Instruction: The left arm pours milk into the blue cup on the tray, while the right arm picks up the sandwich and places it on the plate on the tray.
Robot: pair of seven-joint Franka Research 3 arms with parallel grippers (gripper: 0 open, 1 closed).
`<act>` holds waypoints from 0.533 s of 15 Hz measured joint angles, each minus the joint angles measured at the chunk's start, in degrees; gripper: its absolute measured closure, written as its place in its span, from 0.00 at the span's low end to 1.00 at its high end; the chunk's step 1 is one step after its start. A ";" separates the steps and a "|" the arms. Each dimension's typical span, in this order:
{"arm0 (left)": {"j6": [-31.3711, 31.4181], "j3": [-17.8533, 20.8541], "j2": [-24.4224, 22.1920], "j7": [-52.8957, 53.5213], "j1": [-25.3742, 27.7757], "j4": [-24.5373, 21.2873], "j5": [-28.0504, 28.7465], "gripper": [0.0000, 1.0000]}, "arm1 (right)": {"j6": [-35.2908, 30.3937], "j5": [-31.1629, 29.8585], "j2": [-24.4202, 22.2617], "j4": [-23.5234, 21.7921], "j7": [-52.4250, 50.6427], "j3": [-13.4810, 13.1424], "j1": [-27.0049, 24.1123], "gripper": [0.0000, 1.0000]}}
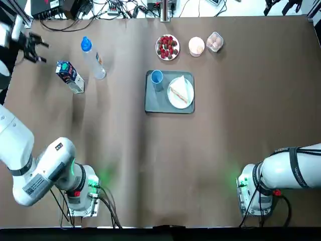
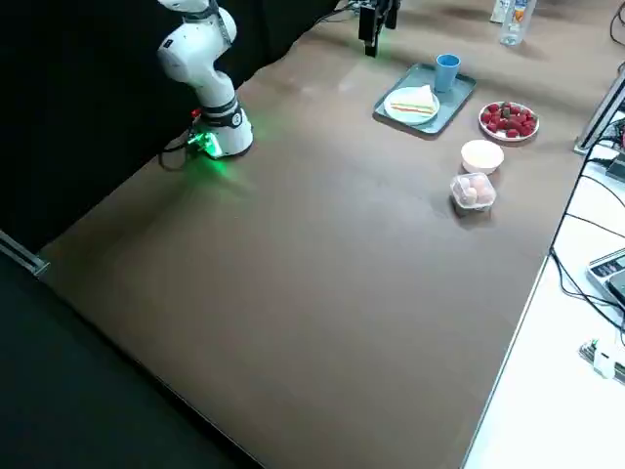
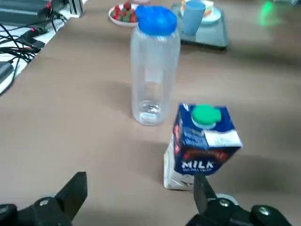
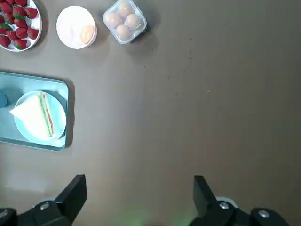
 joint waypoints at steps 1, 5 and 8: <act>0.36 -0.02 -2.60 -2.61 -2.09 -0.04 1.68 0.00 | -0.01 -0.01 0.00 0.00 0.01 -0.03 -0.02 0.00; 1.05 -0.12 -9.86 -16.52 -13.28 -0.40 10.67 0.00 | -0.16 -0.07 0.00 -0.01 0.03 -0.32 -0.48 0.00; 2.17 -0.22 -12.14 -29.48 -22.42 -0.70 16.54 0.00 | -0.15 -0.09 0.00 -0.01 0.02 -0.44 -0.94 0.00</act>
